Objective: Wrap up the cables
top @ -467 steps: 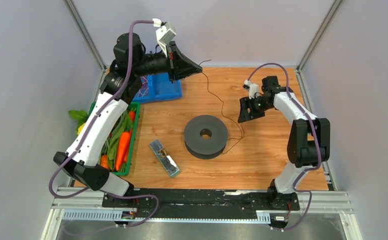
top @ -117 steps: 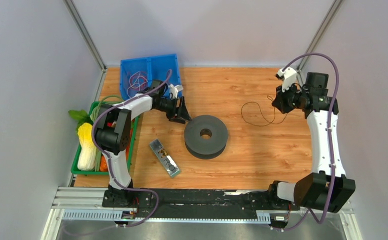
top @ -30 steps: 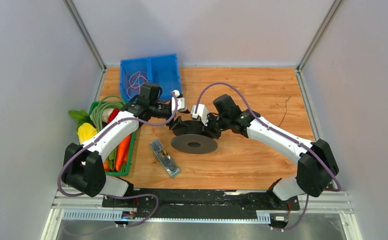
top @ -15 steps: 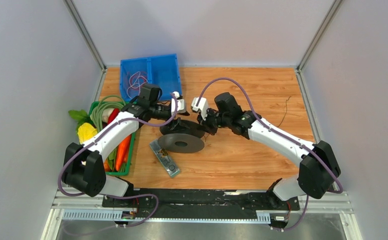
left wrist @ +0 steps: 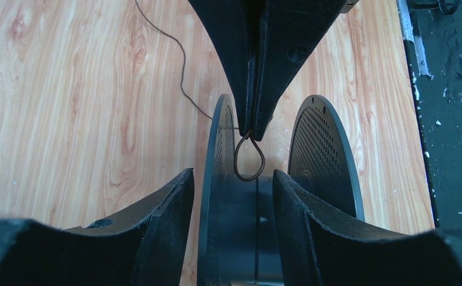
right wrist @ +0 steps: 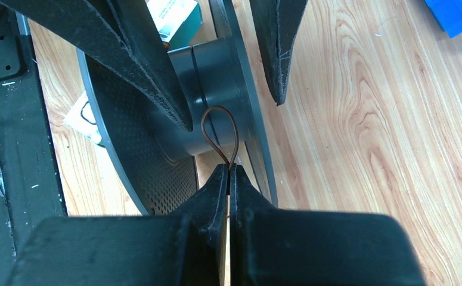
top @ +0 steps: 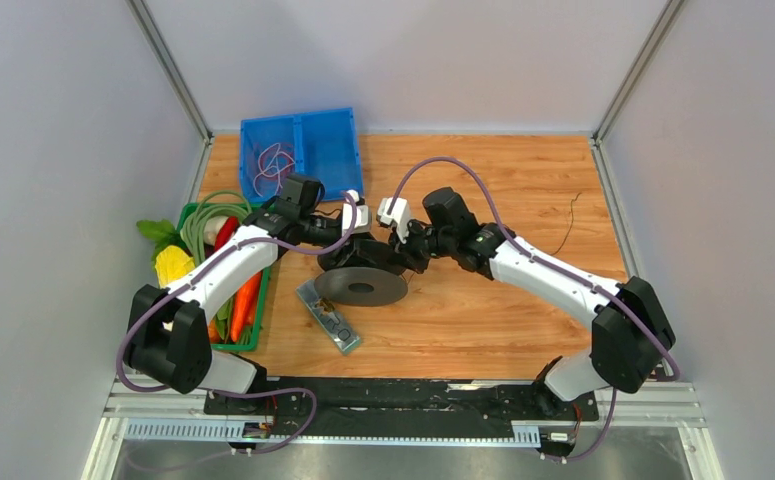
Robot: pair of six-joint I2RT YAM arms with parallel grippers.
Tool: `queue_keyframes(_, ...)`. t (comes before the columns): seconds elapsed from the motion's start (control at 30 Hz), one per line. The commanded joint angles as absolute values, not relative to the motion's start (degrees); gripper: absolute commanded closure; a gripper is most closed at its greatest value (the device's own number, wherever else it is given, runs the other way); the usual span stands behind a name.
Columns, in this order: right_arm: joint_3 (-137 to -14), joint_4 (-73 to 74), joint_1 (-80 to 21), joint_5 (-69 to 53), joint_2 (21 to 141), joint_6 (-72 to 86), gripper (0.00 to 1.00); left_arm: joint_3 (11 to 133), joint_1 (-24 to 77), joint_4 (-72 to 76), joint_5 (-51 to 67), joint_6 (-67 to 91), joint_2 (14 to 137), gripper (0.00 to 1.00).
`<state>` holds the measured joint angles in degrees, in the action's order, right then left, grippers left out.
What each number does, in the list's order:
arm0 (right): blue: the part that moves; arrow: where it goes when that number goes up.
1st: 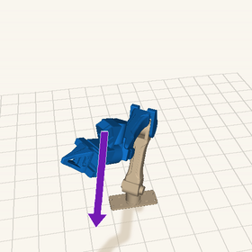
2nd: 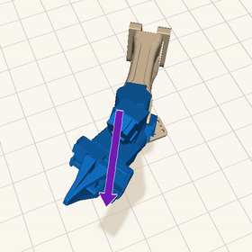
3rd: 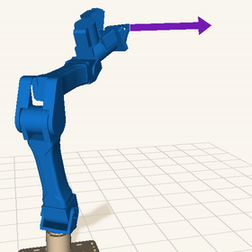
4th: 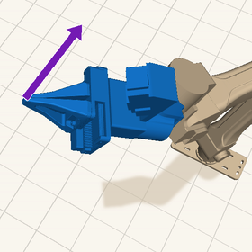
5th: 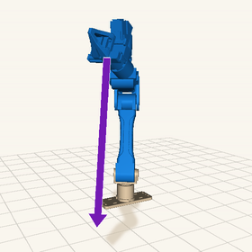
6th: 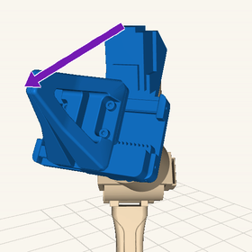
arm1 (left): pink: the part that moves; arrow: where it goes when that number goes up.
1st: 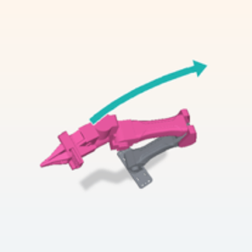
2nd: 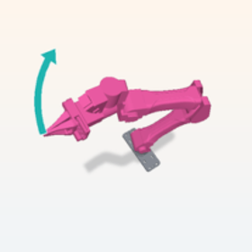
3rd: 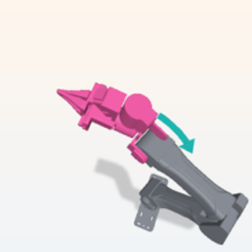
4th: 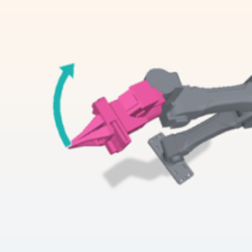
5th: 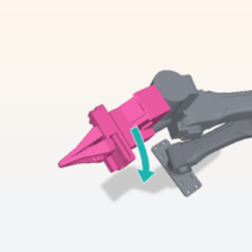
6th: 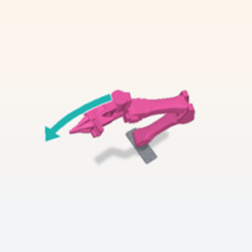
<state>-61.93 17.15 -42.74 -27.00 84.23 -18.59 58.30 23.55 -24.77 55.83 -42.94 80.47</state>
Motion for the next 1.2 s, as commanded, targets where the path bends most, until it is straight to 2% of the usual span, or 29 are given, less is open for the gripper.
queue_keyframes(0.0, -61.4, 13.9, -43.1, -26.7, 84.0, -17.6, 1.0, 58.2, 23.7, -23.9, 58.4, -43.7, 79.2, 0.4)
queue_keyframes(0.43, -59.9, 10.2, -43.2, -22.1, 83.8, -15.3, 1.0, 56.6, 25.1, -16.4, 56.3, -38.9, 80.6, 0.34)
queue_keyframes(0.6, -59.2, 9.7, -43.2, -22.8, 83.8, -14.5, 1.0, 55.9, 25.2, -13.2, 56.4, -36.7, 81.7, 0.41)
queue_keyframes(0.7, -59.2, 9.5, -43.2, -22.9, 83.8, -14.7, 1.0, 55.7, 25.2, -12.2, 56.5, -36.0, 82.5, 0.48)
queue_keyframes(1.03, -59.5, 8.0, -43.2, -22.2, 84.5, -13.4, 1.0, 55.3, 25.6, -12.7, 57.1, -38.3, 83.1, 0.52)
queue_keyframes(1.17, -59.6, 7.8, -43.1, -21.8, 84.6, -13.0, 1.0, 55.0, 25.7, -12.0, 57.5, -38.1, 83.1, 0.6)
